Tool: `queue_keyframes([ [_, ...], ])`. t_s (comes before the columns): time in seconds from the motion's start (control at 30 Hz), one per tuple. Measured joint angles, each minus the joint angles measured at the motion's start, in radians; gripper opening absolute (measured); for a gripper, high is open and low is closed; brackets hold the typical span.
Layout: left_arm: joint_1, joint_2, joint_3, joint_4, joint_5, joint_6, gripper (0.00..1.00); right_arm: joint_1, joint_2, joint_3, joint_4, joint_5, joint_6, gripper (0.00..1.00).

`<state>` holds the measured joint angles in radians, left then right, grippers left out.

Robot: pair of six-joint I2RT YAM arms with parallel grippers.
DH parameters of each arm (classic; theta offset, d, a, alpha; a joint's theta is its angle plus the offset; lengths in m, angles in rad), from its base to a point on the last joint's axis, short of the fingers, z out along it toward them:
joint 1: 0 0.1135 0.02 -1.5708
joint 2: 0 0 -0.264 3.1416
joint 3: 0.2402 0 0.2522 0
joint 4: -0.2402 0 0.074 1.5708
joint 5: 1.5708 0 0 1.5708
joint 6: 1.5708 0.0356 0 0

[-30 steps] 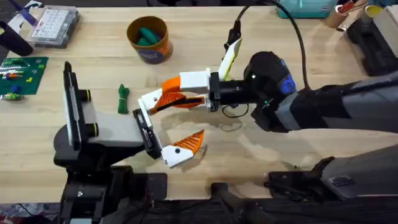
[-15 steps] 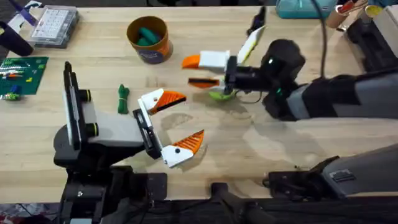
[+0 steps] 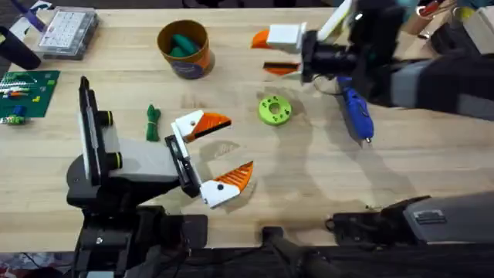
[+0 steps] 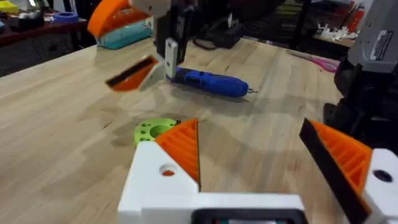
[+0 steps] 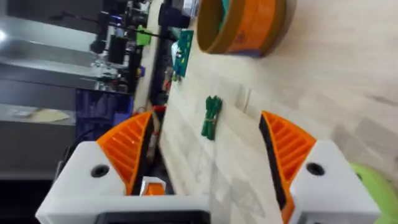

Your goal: Pick up the gripper from the table and insert it into the empty holder that is missing its gripper. Then pick up a screw, insert it into the mounting hole, and use the screwdriver to tighten it. Finally, clean up the table by picking up the vegetable and placing it into the bucket.

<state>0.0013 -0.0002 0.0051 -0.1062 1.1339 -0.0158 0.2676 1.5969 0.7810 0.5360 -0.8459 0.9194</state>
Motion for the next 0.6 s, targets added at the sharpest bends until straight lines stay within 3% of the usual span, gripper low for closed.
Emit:
queue_keyframes([
  [0.27,0.000,0.000,0.000,0.000,0.000,0.000,0.990,-0.087,-0.282,0.051,-0.521,0.024,-0.300,0.997],
  [0.6,0.000,0.000,0.000,0.000,0.000,0.000,0.990,-0.098,-0.643,0.072,-1.172,0.255,-0.654,0.997],
])
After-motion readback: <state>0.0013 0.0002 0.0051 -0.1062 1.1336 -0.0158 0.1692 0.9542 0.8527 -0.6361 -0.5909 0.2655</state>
